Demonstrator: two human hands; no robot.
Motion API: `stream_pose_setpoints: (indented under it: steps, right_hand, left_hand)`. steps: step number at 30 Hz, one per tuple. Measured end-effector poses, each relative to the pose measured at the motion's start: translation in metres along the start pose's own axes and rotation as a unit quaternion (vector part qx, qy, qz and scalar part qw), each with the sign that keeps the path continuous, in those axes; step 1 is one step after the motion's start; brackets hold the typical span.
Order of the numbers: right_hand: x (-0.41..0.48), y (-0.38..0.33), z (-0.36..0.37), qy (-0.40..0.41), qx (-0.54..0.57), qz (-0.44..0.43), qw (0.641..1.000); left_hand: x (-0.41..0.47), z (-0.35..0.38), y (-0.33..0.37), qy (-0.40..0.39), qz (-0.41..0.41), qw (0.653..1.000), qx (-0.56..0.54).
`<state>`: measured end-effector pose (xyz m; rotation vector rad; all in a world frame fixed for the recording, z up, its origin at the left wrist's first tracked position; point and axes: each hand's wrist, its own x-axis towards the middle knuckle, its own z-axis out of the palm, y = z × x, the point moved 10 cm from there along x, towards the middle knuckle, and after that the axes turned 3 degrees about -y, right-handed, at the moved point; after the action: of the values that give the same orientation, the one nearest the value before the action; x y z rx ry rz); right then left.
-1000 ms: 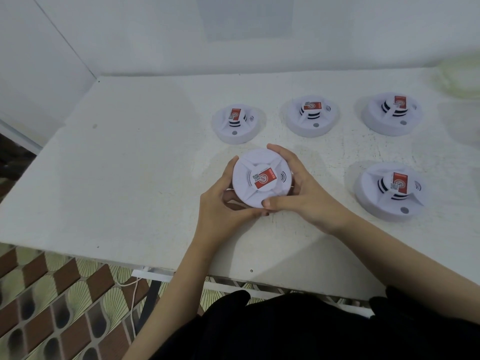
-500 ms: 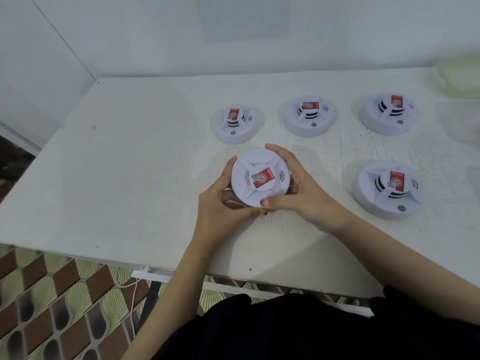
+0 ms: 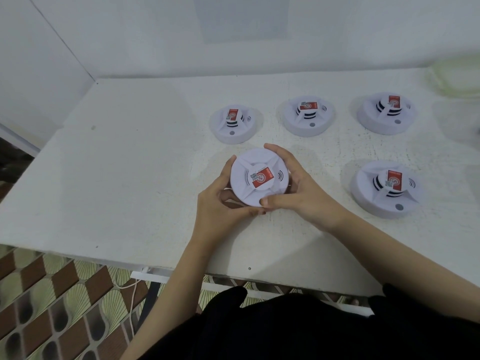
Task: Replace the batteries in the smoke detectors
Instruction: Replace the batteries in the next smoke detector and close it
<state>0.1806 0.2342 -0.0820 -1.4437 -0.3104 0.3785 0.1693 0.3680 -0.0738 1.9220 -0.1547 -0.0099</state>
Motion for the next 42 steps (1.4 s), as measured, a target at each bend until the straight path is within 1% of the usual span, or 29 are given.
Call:
stream_pose_setpoints:
  steps: [11, 15, 19, 32, 42]
  right_hand:
    - [-0.0014, -0.0006, 0.0007, -0.011, 0.007, 0.004, 1.0]
    - [-0.0026, 0.0018, 0.0015, -0.019, 0.041, 0.024, 0.999]
    - [-0.0018, 0.0004, 0.0011, 0.001, 0.002, 0.003, 1.0]
    - [-0.0033, -0.0032, 0.0033, 0.001, 0.027, 0.004, 1.0]
    - [-0.0025, -0.0016, 0.0036, -0.001, 0.018, 0.003, 1.0]
  left_hand:
    - [-0.0001, -0.0009, 0.0013, 0.003, 0.0, 1.0, -0.002]
    - [0.0003, -0.0016, 0.0008, -0.005, -0.003, 1.0, -0.011]
    - [-0.0015, -0.0012, 0.0017, -0.012, 0.0, 1.0, -0.013]
    - [-0.0004, -0.0001, -0.0054, -0.01, -0.007, 1.0, -0.012]
    - [-0.0014, -0.001, -0.0057, -0.012, -0.007, 1.0, -0.018]
